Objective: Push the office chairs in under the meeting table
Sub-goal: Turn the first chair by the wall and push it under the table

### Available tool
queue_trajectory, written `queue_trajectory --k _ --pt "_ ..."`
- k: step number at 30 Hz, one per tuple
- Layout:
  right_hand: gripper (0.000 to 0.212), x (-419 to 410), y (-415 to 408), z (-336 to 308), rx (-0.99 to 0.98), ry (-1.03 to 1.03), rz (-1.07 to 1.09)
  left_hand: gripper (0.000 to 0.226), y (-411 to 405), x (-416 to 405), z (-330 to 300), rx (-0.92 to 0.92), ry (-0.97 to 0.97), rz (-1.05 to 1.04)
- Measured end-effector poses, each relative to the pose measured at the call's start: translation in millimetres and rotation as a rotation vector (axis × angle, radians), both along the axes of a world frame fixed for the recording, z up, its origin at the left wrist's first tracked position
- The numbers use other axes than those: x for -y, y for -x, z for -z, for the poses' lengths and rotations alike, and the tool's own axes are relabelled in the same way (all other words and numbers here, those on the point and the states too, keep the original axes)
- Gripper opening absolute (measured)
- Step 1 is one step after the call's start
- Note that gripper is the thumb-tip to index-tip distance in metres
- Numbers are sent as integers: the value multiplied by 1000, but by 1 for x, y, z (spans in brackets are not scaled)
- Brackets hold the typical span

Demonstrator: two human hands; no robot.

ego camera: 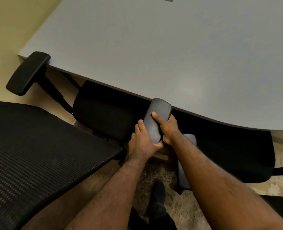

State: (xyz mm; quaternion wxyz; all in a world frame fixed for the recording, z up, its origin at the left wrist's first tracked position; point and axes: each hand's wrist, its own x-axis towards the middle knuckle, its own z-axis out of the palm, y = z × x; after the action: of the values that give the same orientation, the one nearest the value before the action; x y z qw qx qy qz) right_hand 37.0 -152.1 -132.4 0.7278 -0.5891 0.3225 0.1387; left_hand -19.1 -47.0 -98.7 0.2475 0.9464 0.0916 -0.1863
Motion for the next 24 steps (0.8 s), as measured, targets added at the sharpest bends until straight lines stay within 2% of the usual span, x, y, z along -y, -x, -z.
queue_trajectory --k 4,13,17,24 --pt "67 -1 2 0 -14 -73 24 119 -1 -2 2 -3 9 10" --pt "77 -9 12 1 -12 -89 62 119 8 -9 3 21 -22 24" --pt "65 -14 20 3 -8 -79 86 120 15 -15 1 23 -24 43" --pt "63 -21 32 1 -19 -66 111 121 23 -23 0 20 -19 59"
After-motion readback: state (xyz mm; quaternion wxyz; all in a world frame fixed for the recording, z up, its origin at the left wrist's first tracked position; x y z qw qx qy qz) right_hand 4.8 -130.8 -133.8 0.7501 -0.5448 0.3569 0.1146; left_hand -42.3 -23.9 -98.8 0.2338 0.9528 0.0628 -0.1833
